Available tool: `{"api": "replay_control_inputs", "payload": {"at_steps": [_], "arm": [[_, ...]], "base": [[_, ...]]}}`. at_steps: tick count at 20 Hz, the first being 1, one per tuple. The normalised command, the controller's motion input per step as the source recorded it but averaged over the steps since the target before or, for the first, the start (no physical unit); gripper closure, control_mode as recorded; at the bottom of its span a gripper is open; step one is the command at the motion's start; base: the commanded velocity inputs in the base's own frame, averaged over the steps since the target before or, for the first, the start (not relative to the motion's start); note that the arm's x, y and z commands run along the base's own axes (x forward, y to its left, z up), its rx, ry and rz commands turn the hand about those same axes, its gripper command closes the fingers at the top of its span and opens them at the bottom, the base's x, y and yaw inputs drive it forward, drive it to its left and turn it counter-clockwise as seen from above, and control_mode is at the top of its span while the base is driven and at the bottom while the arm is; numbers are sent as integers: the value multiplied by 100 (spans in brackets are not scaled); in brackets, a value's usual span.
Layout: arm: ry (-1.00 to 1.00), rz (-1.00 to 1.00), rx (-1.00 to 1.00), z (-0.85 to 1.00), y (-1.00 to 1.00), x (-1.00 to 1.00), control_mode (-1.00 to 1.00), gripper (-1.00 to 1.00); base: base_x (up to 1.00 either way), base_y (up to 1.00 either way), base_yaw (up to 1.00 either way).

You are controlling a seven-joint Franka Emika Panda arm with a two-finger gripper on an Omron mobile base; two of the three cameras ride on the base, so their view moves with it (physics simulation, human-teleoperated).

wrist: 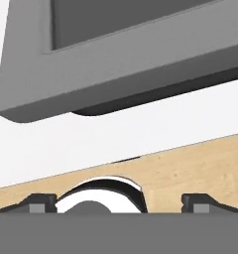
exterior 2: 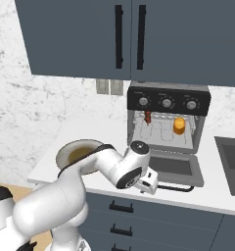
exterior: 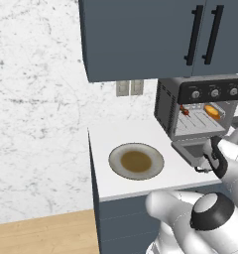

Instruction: Pick up the kebab skewer and baguette bread, and place them inside the toaster oven. Close the toaster oven door and start by setting the timer.

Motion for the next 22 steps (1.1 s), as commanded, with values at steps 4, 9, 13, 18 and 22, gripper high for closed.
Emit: {"api": "replay_control_inputs", "payload": {"at_steps": [4, 9, 13, 18, 22], "arm": [[0, 8, -6, -31, 0, 10, -100, -100], [0, 5, -6, -10, 0, 28, -100, -100], [0, 4, -9, -23, 0, 10, -100, -100], [0, 2, -8, -13, -1, 1, -100, -100], [0, 0, -4, -12, 0, 0, -100, -100]], "base": [[0, 0, 0], [0, 0, 0], [0, 0, 0], [0, 0, 0], [0, 0, 0]]}}
